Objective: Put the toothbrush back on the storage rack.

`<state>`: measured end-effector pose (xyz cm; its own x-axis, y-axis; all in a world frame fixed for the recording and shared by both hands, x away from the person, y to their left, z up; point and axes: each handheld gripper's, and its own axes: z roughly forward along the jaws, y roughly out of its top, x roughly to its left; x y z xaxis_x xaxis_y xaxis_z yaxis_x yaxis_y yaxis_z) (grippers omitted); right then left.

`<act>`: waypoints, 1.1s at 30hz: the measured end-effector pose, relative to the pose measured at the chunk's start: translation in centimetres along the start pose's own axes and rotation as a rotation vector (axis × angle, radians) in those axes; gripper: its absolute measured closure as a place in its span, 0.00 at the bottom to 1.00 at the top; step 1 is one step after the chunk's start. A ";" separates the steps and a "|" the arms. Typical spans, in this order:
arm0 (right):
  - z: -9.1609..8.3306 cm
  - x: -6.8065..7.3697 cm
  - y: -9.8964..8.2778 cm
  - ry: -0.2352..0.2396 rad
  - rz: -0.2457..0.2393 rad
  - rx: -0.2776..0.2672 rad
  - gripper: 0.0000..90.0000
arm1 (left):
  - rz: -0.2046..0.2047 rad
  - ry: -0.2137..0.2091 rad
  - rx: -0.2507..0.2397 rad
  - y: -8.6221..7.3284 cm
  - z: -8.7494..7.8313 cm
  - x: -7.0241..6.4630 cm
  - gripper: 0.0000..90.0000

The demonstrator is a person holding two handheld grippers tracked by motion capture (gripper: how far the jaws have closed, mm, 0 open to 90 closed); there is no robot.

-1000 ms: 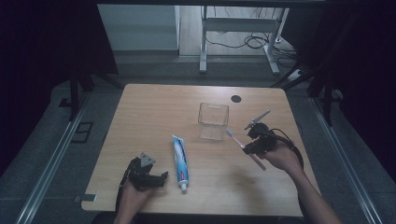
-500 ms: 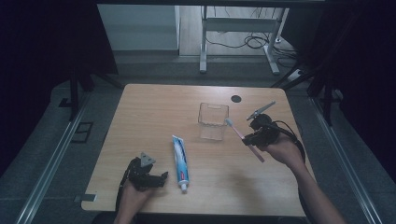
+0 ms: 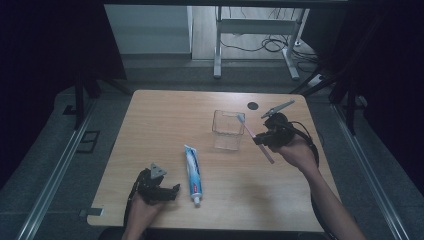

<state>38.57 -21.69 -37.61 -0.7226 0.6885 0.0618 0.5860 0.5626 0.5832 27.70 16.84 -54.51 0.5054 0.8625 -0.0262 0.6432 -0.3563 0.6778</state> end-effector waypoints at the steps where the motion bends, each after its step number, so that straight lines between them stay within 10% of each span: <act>1: 0.0 0.0 0.0 0.000 0.000 0.000 0.87 | 0.000 0.000 0.000 0.0 0.0 0.0 0.06; 33: 3.9 -0.8 4.4 -0.024 0.061 -0.114 0.87 | 0.003 0.000 0.006 0.0 0.0 0.0 0.06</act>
<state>43.15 -17.93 -38.26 -0.6770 0.7314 0.0819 0.5825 0.4645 0.6670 27.68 16.88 -54.49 0.5075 0.8613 -0.0242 0.6451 -0.3612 0.6734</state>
